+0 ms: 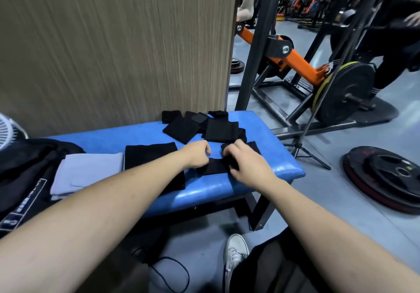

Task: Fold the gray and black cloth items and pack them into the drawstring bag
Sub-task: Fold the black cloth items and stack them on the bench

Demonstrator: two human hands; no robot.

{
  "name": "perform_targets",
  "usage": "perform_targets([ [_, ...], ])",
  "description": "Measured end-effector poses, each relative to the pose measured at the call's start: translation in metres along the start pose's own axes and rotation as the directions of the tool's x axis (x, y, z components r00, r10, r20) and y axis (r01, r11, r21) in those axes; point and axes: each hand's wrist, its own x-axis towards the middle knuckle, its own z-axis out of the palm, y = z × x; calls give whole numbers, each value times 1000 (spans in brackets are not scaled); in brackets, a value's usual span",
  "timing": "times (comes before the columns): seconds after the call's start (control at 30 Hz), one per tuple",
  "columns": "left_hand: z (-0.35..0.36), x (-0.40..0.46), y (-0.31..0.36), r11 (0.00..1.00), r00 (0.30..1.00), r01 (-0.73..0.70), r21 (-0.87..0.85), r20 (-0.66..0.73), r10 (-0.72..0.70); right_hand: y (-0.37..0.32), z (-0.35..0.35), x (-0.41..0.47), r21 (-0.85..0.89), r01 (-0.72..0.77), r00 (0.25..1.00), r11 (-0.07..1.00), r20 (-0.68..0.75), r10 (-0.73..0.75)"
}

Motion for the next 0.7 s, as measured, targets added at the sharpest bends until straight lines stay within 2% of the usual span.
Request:
perform_targets([
  [0.07, 0, -3, 1, 1000, 1000, 8, 2, 0, -8, -1, 9, 1, -55, 69, 989, 996, 137, -61],
  [0.17, 1, -4, 0, 1000, 1000, 14, 12, 14, -14, 0, 9, -1, 118, 24, 989, 993, 140, -41],
  [0.23, 1, -5, 0, 1000, 999, 21, 7, 24, -21, 3, 2, -2, 266, -70, 997, 962, 44, 60],
  [0.27, 0, -5, 0, 1000, 999, 26, 5, 31, -26, 6, -1, -3, 279, -136, 990, 950, -10, 144],
  [0.33, 0, -7, 2, 999, 998, 42, -2, 49, -42, 14, -5, -6, 194, -304, 943, 933, -77, 324],
  [0.43, -2, -10, 3, 997, 995, 72, 7, 65, -72, 25, -5, -11, 126, -493, 867, 861, -3, 498],
  [0.6, -4, -12, 2, 997, 995, 73, 28, 72, -75, 18, 0, -11, 137, -494, 869, 858, 50, 492],
  [0.7, -6, -14, 2, 997, 996, 69, 24, 48, -70, 13, -1, -8, 285, -446, 890, 848, 43, 453],
])
